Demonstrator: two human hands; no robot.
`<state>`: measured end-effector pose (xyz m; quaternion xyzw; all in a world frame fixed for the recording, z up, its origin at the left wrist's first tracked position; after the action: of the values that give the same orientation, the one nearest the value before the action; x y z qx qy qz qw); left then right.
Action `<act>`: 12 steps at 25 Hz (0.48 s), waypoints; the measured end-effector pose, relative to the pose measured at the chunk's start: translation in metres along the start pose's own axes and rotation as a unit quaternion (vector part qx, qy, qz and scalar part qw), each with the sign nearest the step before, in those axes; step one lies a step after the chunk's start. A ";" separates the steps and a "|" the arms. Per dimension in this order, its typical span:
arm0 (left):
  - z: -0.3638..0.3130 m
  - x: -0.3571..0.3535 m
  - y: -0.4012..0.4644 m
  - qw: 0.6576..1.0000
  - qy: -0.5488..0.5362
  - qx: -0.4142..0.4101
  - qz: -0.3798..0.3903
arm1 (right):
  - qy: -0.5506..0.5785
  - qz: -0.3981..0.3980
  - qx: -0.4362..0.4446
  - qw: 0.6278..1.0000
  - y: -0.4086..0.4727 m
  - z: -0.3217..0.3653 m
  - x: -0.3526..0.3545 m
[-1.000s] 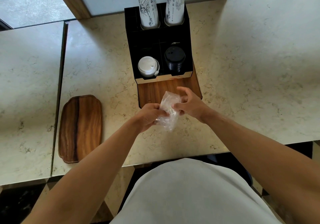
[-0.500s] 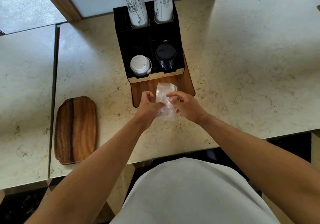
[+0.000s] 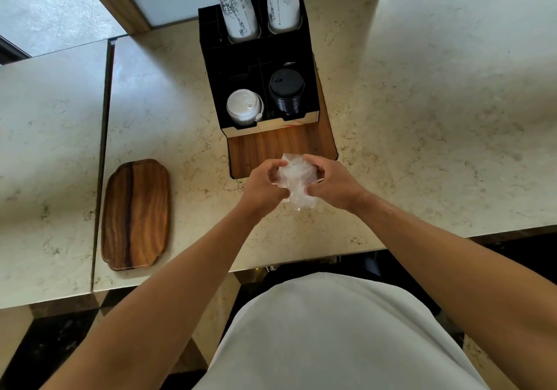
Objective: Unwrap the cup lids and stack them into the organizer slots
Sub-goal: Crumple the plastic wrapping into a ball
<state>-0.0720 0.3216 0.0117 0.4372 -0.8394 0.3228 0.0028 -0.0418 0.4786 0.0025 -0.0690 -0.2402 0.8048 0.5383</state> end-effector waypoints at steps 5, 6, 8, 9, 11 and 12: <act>0.000 -0.002 0.004 0.989 0.137 0.019 -0.054 | -0.114 -0.038 -0.014 0.993 -0.006 -0.009 0.011; 0.000 -0.005 0.005 0.989 0.137 0.017 -0.054 | -0.129 -0.050 -0.017 0.990 -0.008 -0.012 0.014; -0.001 -0.011 0.011 0.994 0.108 0.014 -0.032 | -0.125 -0.075 -0.018 0.989 -0.013 -0.019 0.020; 0.001 -0.015 0.014 0.997 0.072 0.020 -0.013 | -0.105 -0.090 -0.021 0.990 -0.016 -0.023 0.024; 0.002 -0.024 0.018 0.999 -0.009 0.033 0.024 | -0.059 -0.113 -0.034 0.991 -0.025 -0.030 0.029; 0.000 -0.029 0.020 0.998 -0.042 0.031 0.042 | -0.039 -0.122 -0.040 0.991 -0.027 -0.033 0.030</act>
<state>-0.0690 0.3511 -0.0070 0.4150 -0.8458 0.3298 -0.0598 -0.0192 0.5243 -0.0090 -0.0297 -0.2996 0.7248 0.6197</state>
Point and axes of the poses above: each hand's wrist, its own y-axis towards the middle knuckle, its own x-axis out of the back of the hand, z = x × y, the point moved 9 cm from there along y, towards the middle knuckle, and after that the axes turned 15 degrees about z, right-handed, at the moved point
